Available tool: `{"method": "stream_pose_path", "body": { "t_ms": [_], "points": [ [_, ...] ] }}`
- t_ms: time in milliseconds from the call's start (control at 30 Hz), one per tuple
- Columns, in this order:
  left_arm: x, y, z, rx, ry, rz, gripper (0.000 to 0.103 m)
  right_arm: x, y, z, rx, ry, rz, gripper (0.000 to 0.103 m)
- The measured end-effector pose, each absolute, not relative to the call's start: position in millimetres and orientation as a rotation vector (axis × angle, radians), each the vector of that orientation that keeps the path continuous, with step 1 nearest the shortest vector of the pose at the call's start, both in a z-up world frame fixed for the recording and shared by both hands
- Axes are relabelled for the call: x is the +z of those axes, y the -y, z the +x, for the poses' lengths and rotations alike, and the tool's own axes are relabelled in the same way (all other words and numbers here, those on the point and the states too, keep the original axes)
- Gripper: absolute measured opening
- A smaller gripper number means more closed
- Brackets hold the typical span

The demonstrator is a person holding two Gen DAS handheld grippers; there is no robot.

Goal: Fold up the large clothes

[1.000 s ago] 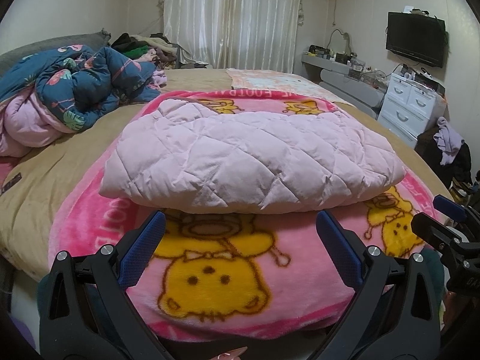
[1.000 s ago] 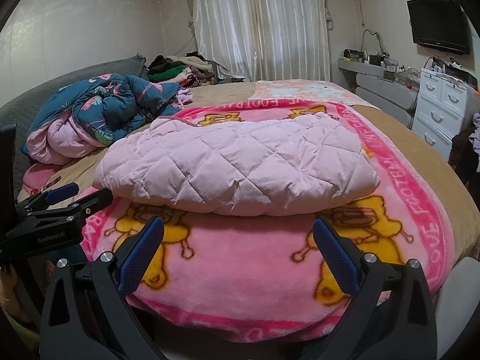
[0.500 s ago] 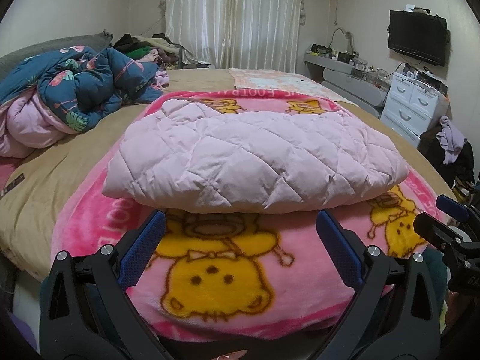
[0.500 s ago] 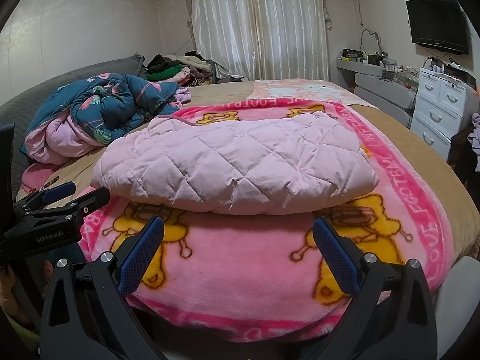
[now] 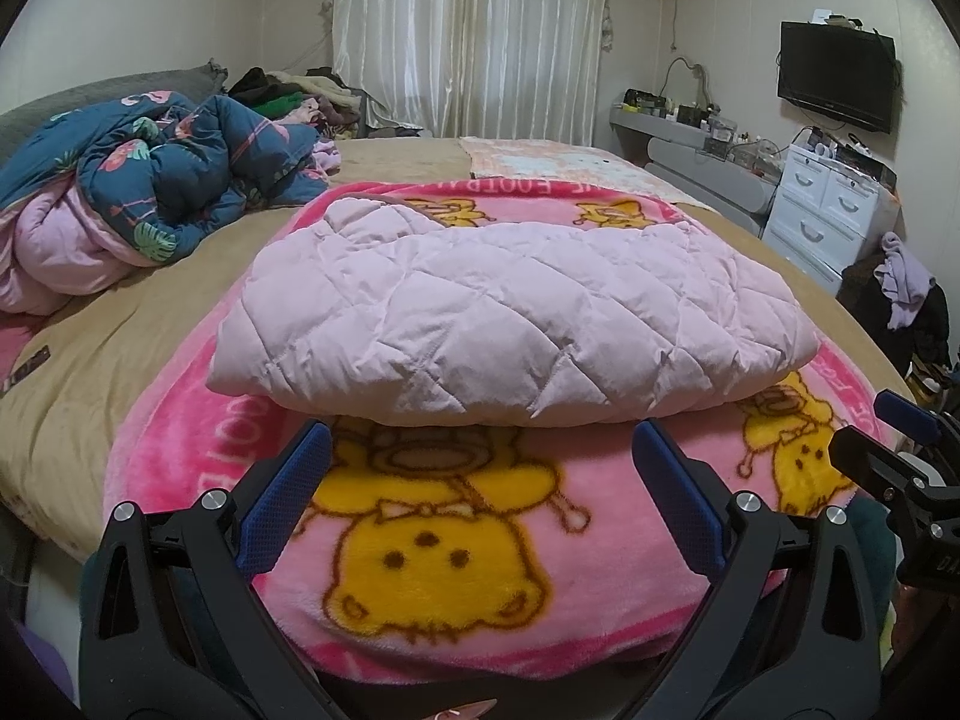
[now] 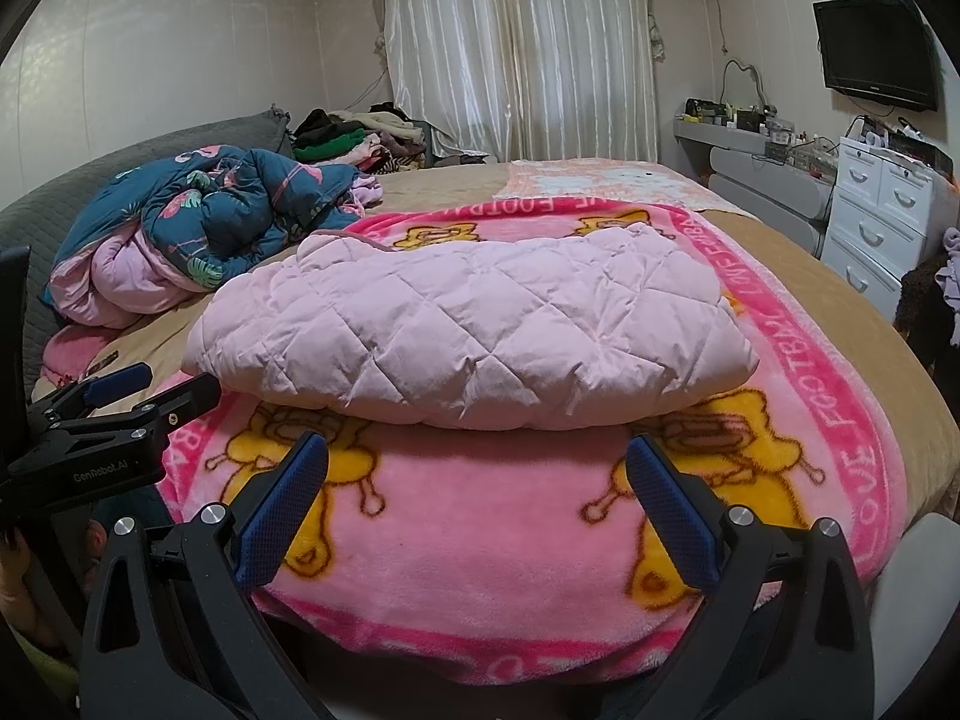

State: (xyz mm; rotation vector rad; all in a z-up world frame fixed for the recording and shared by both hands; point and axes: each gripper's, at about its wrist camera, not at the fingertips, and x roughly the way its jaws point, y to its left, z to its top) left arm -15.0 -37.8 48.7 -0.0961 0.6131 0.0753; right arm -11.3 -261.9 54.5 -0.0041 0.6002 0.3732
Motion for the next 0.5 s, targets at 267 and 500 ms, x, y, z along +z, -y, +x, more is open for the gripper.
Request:
{"method": "stream_pose_path", "body": {
  "t_ms": [267,500],
  "points": [
    [48.2,37.5,-15.0,0.076,-0.616,-0.095,0.094,54.6,262.7,-11.0,0.374,-0.601,-0.005,0.099],
    [47.0,37.6,-15.4,0.079,-0.615,-0.092,0.094,54.4,262.5,-11.0,0.373,-0.6,-0.006,0.099]
  ]
}}
